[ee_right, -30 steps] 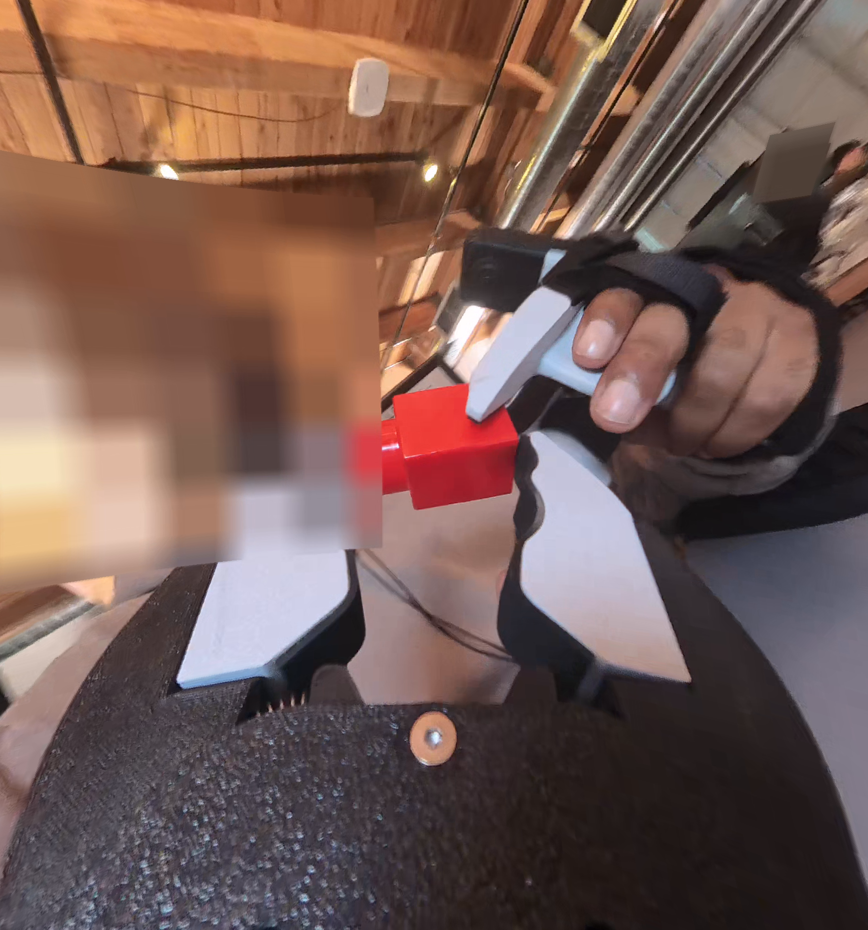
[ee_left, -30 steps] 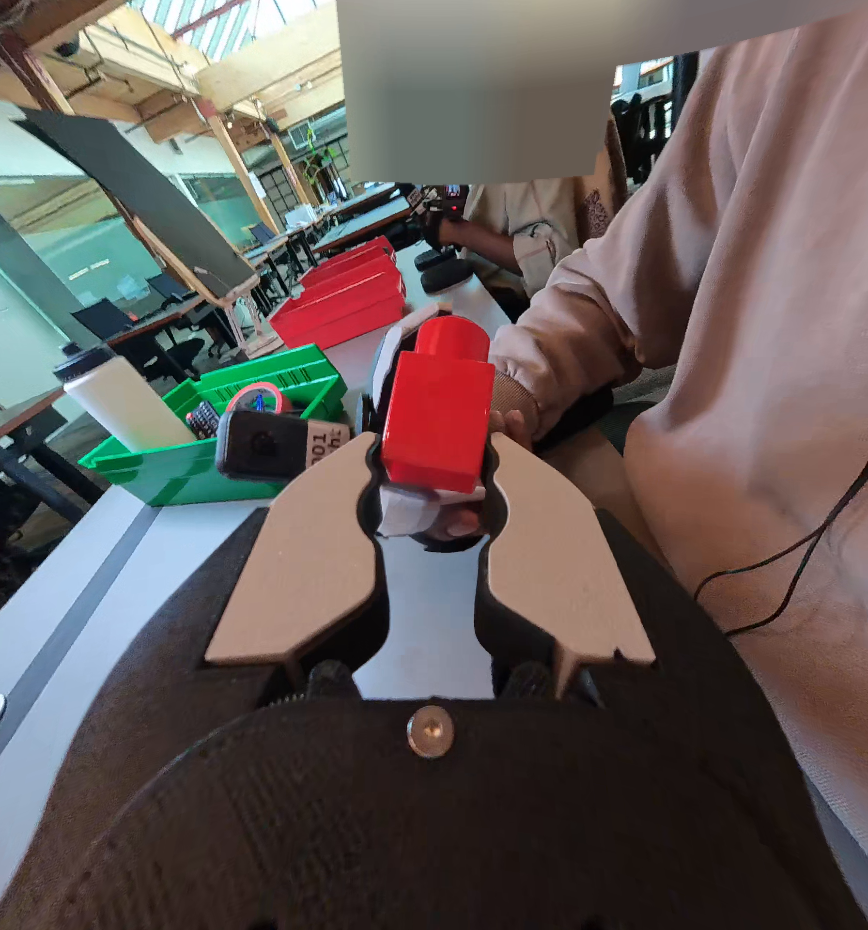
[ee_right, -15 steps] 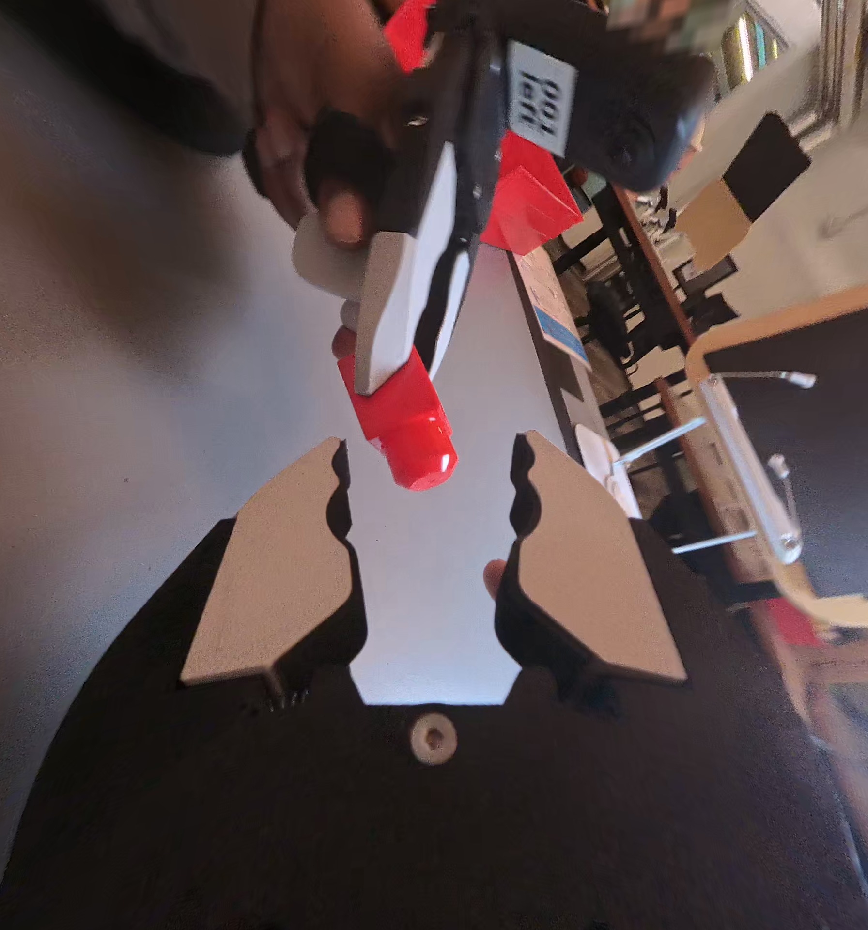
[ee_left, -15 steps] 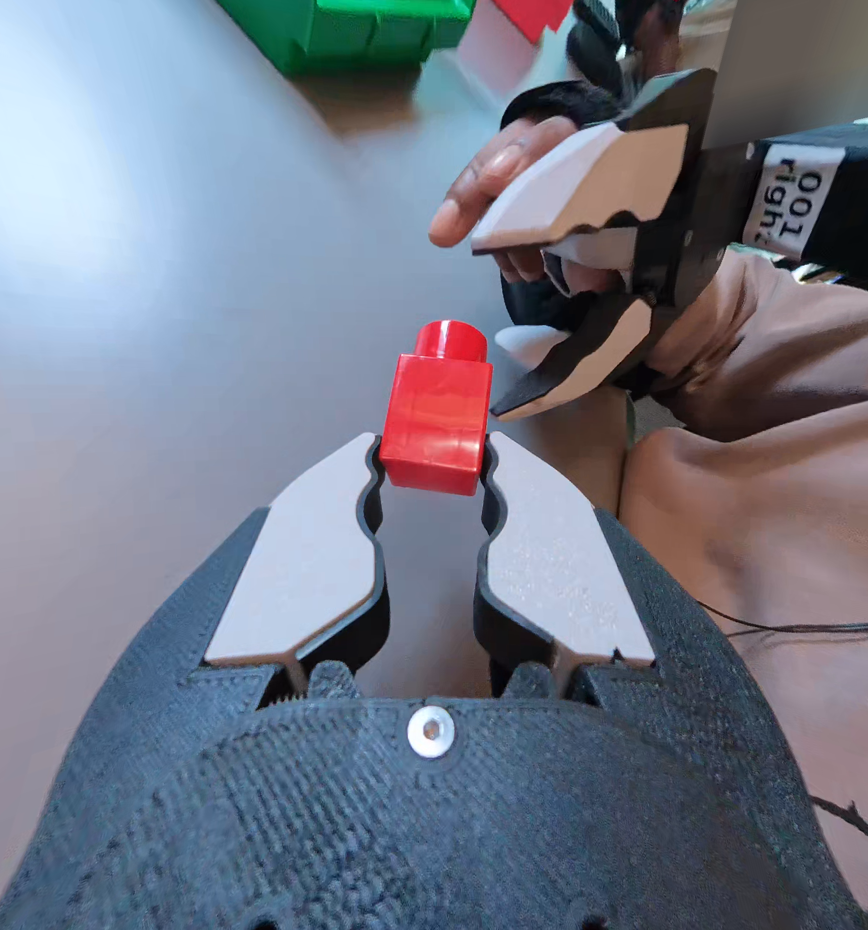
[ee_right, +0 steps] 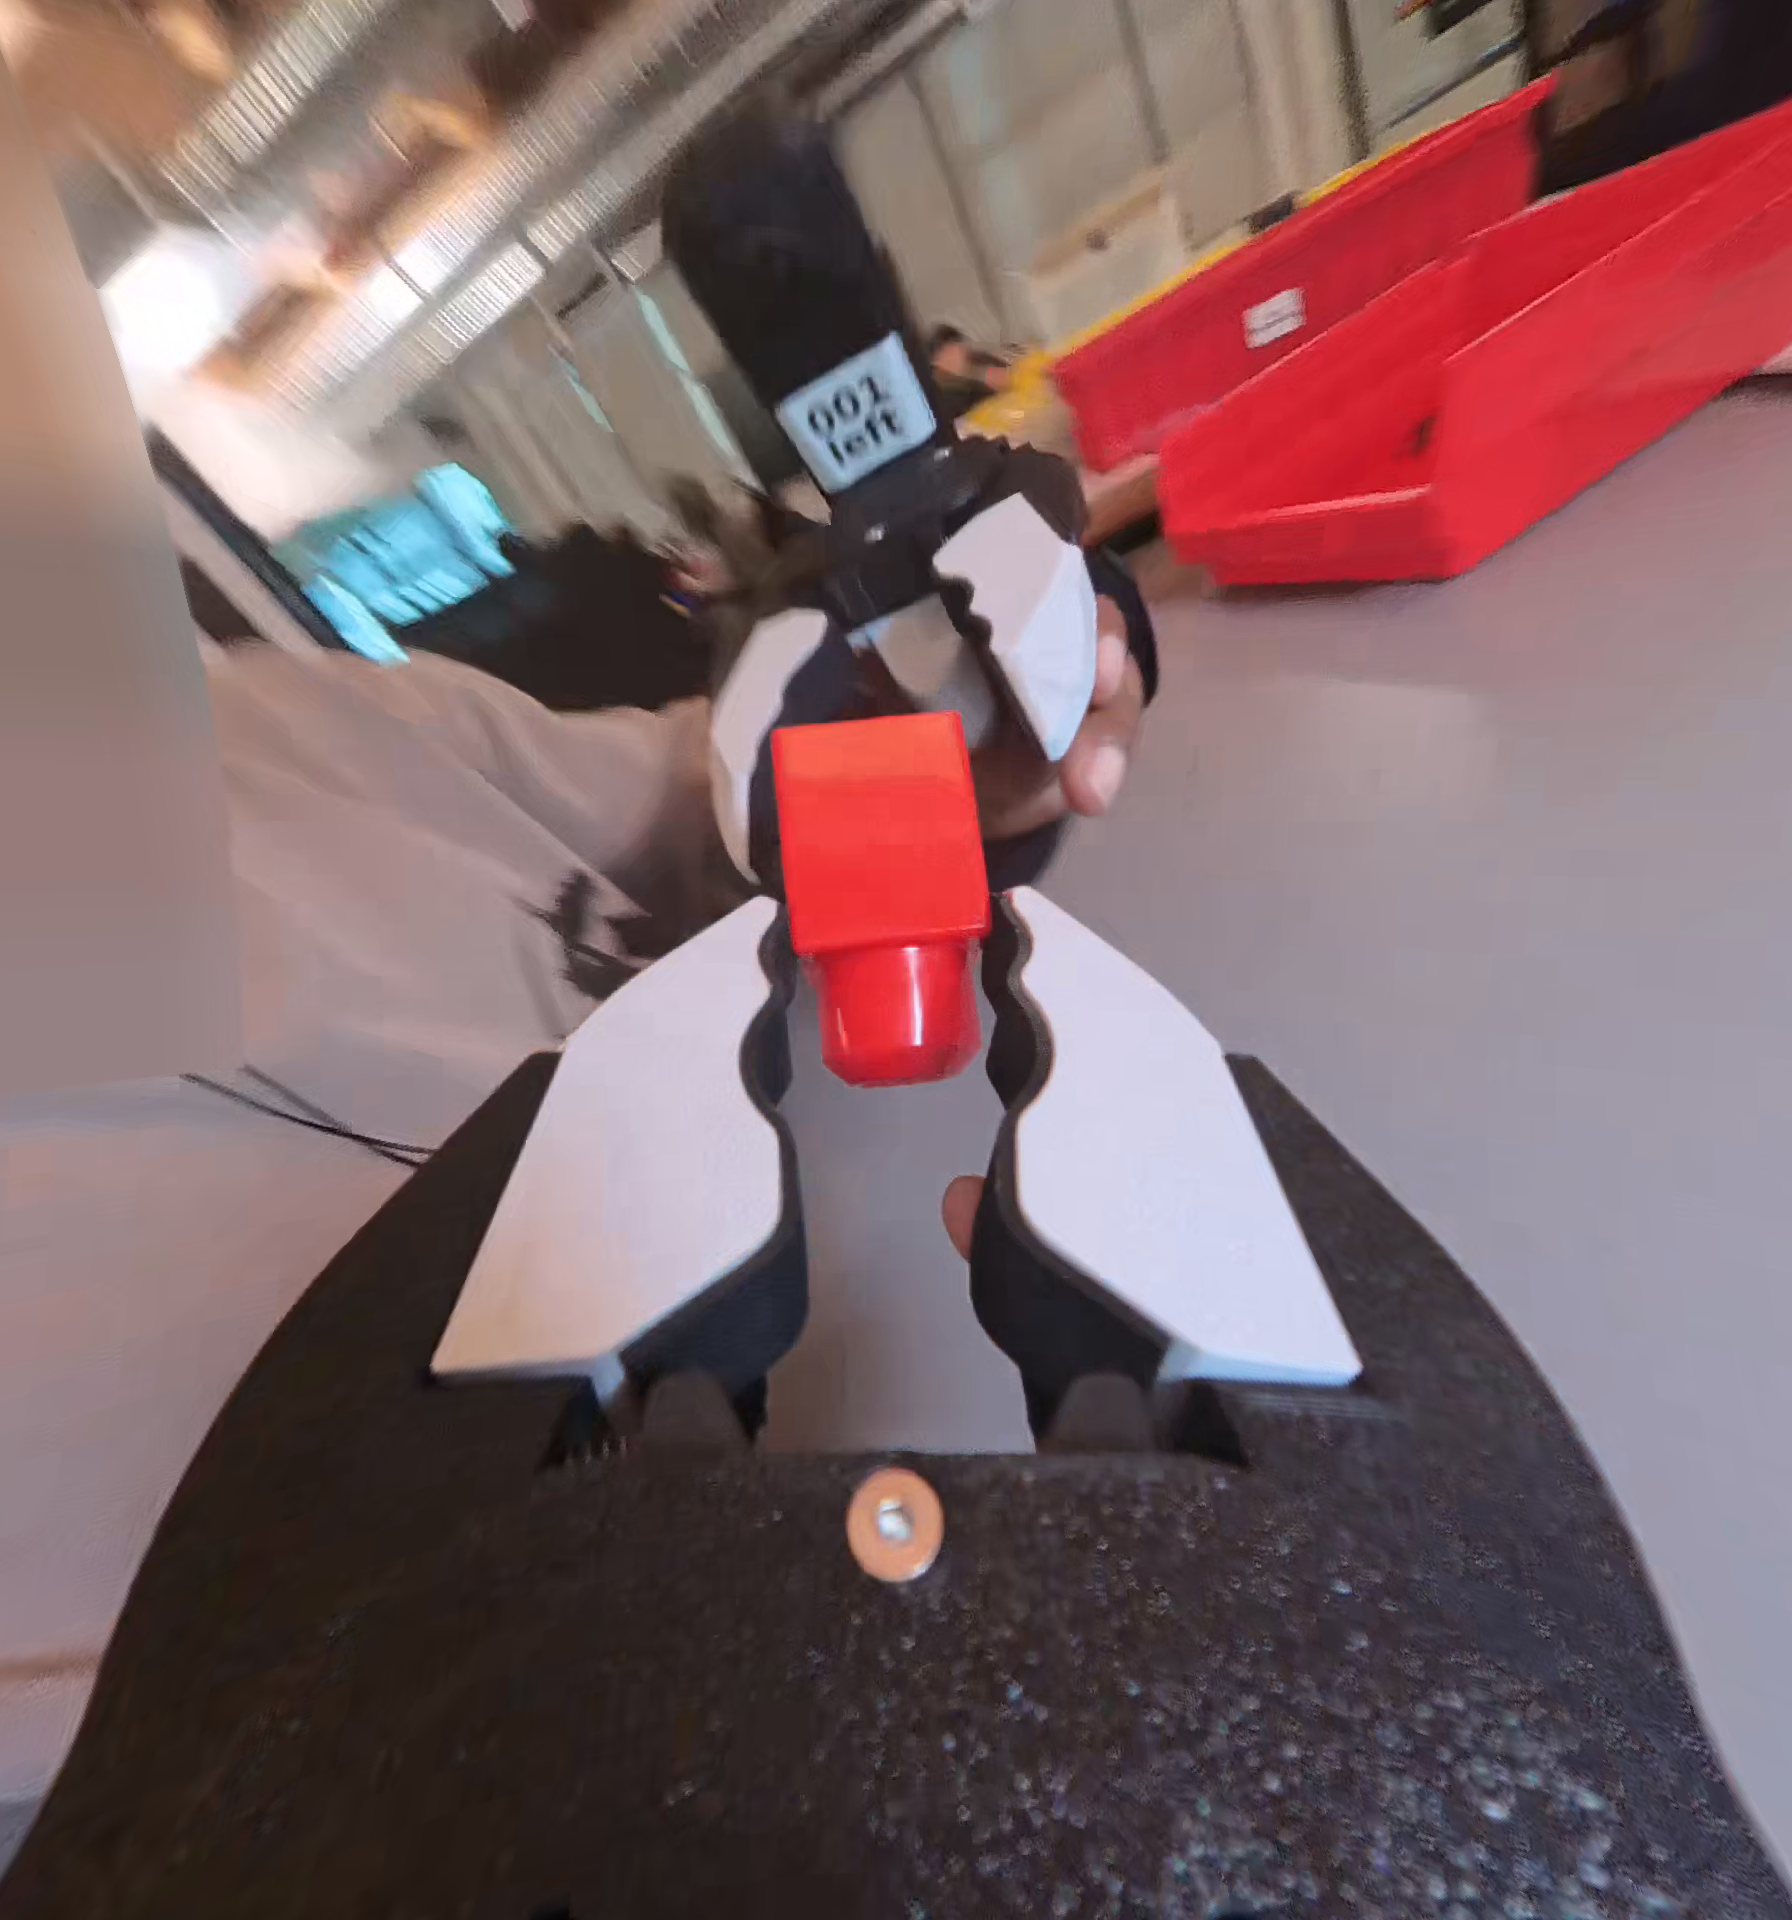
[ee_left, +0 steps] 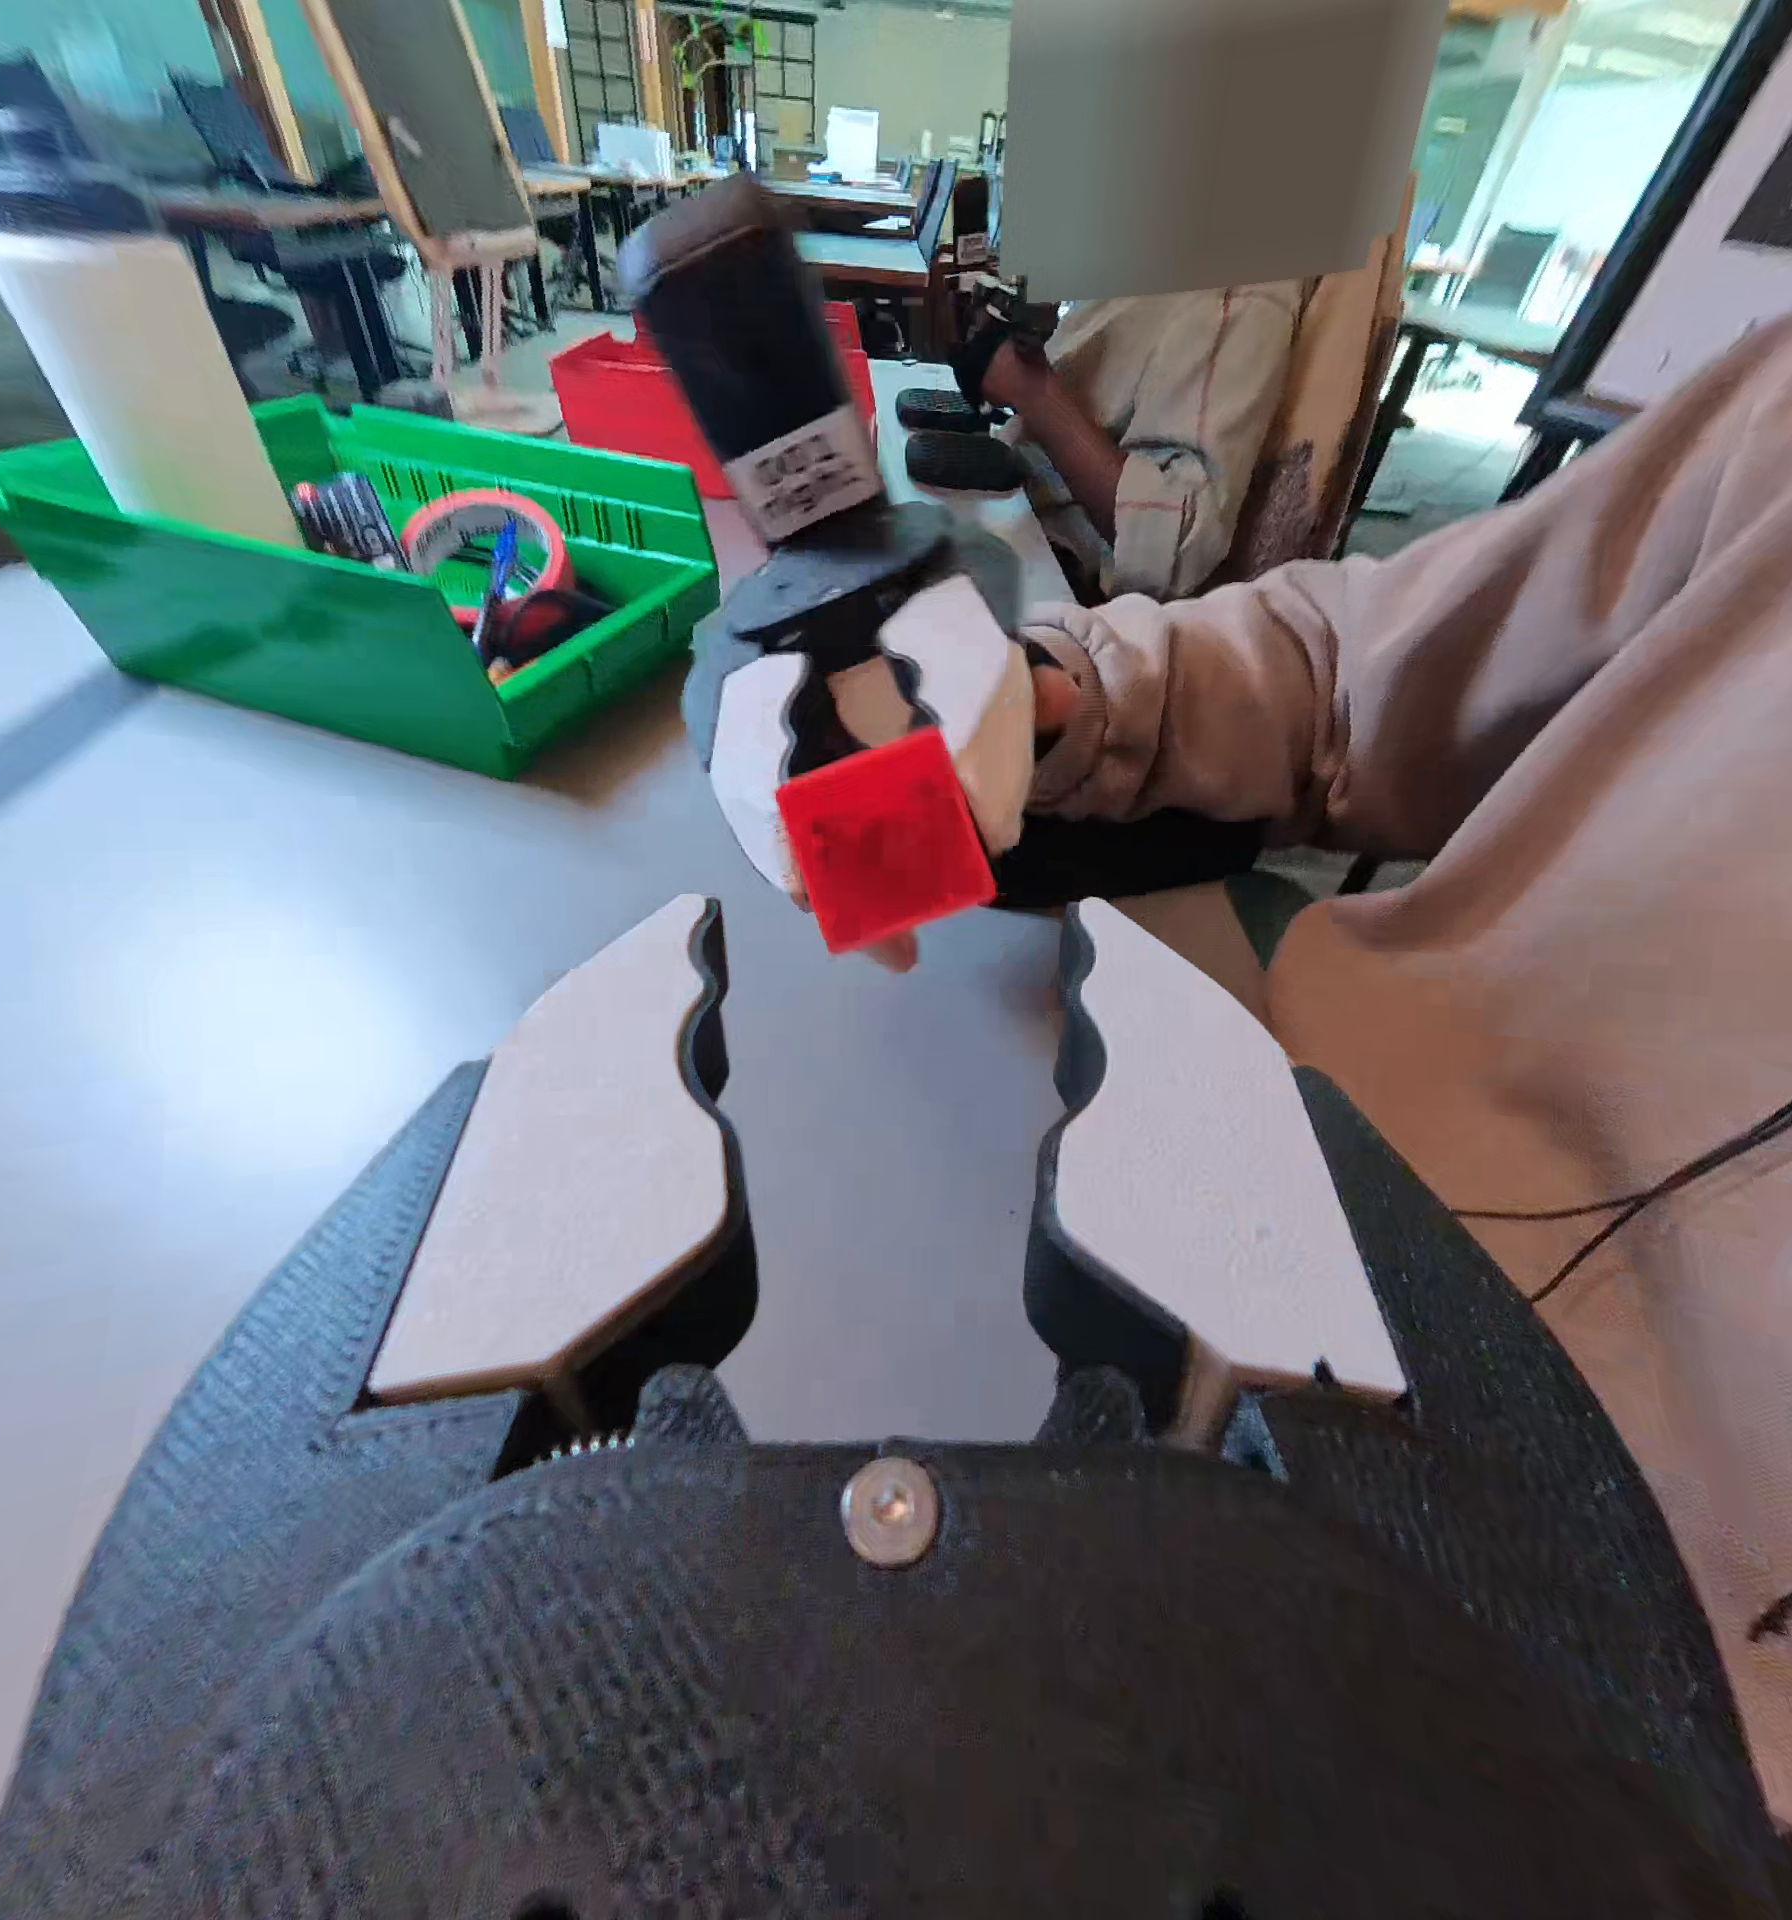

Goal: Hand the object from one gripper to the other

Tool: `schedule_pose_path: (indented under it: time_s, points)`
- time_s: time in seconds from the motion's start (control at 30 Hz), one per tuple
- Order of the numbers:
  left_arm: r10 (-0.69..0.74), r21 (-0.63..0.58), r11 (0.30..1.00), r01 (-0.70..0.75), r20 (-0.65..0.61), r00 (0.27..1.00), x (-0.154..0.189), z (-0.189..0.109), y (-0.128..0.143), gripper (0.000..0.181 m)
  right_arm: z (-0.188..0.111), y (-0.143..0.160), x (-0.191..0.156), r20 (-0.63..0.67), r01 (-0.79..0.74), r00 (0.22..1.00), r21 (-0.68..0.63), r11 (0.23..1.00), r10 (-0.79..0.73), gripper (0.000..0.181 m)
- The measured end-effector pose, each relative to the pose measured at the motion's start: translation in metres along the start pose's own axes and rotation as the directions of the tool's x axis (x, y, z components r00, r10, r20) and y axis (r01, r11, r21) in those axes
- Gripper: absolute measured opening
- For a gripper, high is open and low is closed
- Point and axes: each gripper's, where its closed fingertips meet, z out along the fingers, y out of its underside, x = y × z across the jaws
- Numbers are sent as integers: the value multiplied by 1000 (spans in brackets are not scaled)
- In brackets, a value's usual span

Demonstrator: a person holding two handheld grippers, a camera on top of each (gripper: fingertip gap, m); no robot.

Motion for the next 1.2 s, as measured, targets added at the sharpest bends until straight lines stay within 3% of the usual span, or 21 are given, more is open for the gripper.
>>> schedule_pose_path:
  time_s: [0.13,0.23,0.3,0.37,0.47,0.53,0.6,0.67,0.73,0.83,1.0,1.1,1.2]
  points:
    - [197,-56,980,-193,71,978,4,7,6,60,3,6,-20,283,-337,899,-42,941,335,35]
    - [284,-33,958,-283,22,959,19,14,10,60,17,21,-28,330,-395,848,-125,910,414,35]
    - [335,-14,942,-335,-46,941,35,15,10,48,22,26,-36,372,-448,793,-180,876,482,35]
    - [350,-35,935,-352,-52,935,39,16,12,37,22,26,-35,376,-459,787,-172,872,488,35]
    - [222,-77,972,-221,11,975,19,13,11,37,17,12,-7,210,-354,913,-15,935,349,46]
    - [60,-83,995,-56,43,997,2,10,13,37,8,6,12,13,-136,991,40,990,136,53]
    - [-116,-105,987,123,70,991,-14,7,22,37,0,5,26,-186,137,973,-17,990,-138,55]
    - [-293,-151,942,299,59,954,-21,6,36,37,-2,8,29,-276,374,876,-131,918,-396,56]
    - [-441,-174,881,440,38,897,-23,7,46,37,1,17,30,-288,575,714,-280,769,-638,57]
    - [-533,-285,808,515,16,846,-15,10,67,37,9,41,33,-198,699,507,-474,535,-839,59]
    - [-500,-507,752,420,-24,866,19,18,97,37,26,70,23,-32,759,403,-546,354,-915,68]
    - [-512,-518,747,416,-49,858,26,21,97,37,38,85,14,37,786,382,-539,304,-923,49]
    - [-514,-489,766,417,-76,854,25,20,90,37,41,79,13,-29,756,458,-514,406,-888,37]
